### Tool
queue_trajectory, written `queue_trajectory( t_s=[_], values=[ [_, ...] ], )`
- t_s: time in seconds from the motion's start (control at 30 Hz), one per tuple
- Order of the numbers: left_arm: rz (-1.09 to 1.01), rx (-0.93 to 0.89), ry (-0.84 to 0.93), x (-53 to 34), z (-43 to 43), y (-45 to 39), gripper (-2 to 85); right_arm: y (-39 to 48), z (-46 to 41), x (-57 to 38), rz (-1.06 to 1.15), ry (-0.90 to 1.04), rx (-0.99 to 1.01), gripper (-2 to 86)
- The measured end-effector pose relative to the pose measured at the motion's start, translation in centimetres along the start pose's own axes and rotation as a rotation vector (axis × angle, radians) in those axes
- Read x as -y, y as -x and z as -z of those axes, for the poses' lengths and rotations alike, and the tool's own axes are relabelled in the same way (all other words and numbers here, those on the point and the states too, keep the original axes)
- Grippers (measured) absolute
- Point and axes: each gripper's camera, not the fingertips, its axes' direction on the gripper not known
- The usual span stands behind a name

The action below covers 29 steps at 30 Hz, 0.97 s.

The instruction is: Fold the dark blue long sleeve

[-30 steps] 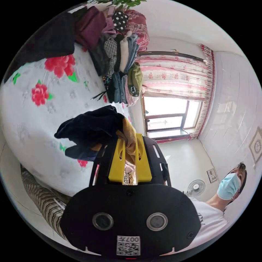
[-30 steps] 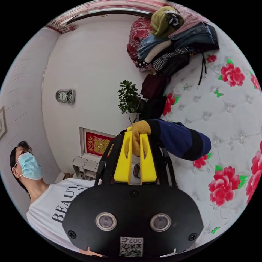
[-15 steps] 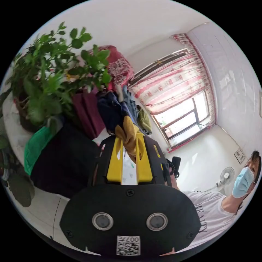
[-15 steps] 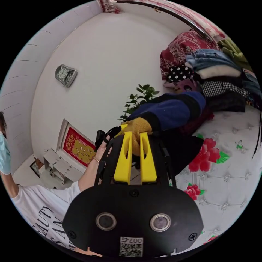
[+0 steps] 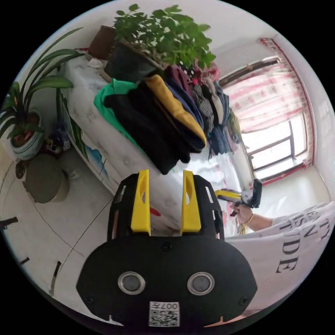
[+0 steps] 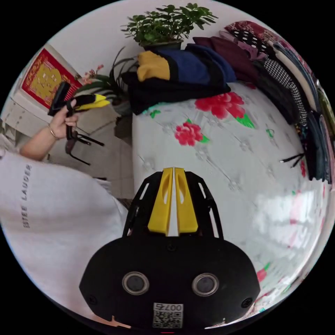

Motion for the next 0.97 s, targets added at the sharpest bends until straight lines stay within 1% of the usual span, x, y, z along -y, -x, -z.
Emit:
queue_trajectory(
  t_s=[0.03,0.07,0.1,0.13,0.2,0.3,0.33,0.37,0.47,0.5,0.57,0.6,0.63,0.7,0.77,0.8,0.83,0.87,0.9,0.97],
  values=[
    [-0.04,0.015,0.04,-0.4,-1.1,-1.3,11.5,0.3,0.7,-2.3,0.018,0.068,-0.116,-0.3],
    [-0.125,0.038,0.124,-1.2,-3.3,-4.0,10.4,0.6,1.4,-4.5,0.034,0.133,-0.197,-0.3],
    [-0.217,0.053,0.206,-1.8,-5.7,-6.7,9.4,0.7,1.7,-5.5,0.039,0.161,-0.223,-0.3],
    [-0.265,0.052,0.237,-2.1,-6.8,-8.1,9.1,0.9,2.2,-7.5,0.036,0.198,-0.26,-0.3],
    [-0.502,0.031,0.326,-3.2,-10.5,-13.9,8.1,1.0,2.7,-10.0,0.014,0.227,-0.287,-0.2],
    [-0.708,0.094,0.386,-3.8,-14.5,-19.9,7.6,0.7,1.7,-13.0,-0.029,0.296,-0.282,0.0],
    [-0.725,0.092,0.391,-3.8,-15.2,-20.8,7.6,0.5,1.1,-14.1,-0.05,0.31,-0.274,0.0],
    [-0.749,0.081,0.391,-3.7,-16.4,-22.5,7.7,0.9,2.4,-15.4,-0.055,0.187,-0.284,0.1],
    [-0.796,0.075,0.418,-4.0,-19.5,-26.2,8.0,-0.2,3.9,-18.9,-0.111,0.083,-0.236,0.8],
    [-0.813,0.103,0.431,-4.5,-20.8,-27.6,8.0,-0.6,4.3,-19.6,-0.118,0.08,-0.218,1.1],
    [-0.842,0.148,0.446,-5.3,-22.6,-29.5,8.1,-3.6,6.3,-22.8,-0.24,0.076,-0.138,2.3],
    [-0.85,0.178,0.448,-6.0,-23.7,-30.7,7.9,-4.4,6.9,-24.1,-0.265,0.068,-0.11,2.6],
    [-0.848,0.188,0.45,-6.3,-24.2,-31.3,7.9,-5.8,8.2,-27.2,-0.313,0.029,-0.074,3.1],
    [-0.83,0.182,0.461,-7.7,-26.0,-33.2,7.7,-7.7,10.6,-33.2,-0.405,-0.044,-0.1,3.8],
    [-0.818,0.201,0.467,-8.9,-27.5,-34.5,7.6,-10.1,13.5,-42.5,-0.528,-0.092,-0.195,4.5],
    [-0.809,0.224,0.479,-9.7,-28.7,-35.3,7.5,-10.7,14.1,-45.0,-0.563,-0.098,-0.22,4.7],
    [-0.801,0.241,0.483,-10.1,-29.2,-35.7,7.2,-12.1,15.3,-50.2,-0.646,-0.111,-0.276,5.0],
    [-0.768,0.281,0.491,-10.8,-30.4,-36.2,6.7,-13.4,16.5,-55.7,-0.729,-0.127,-0.321,5.4],
    [-0.714,0.317,0.505,-11.3,-31.5,-36.5,5.9,-14.1,17.2,-58.5,-0.771,-0.132,-0.343,5.6],
    [-0.636,0.339,0.521,-12.1,-32.9,-36.8,5.4,-17.1,20.0,-69.3,-0.939,-0.159,-0.453,6.5]
  ],
)
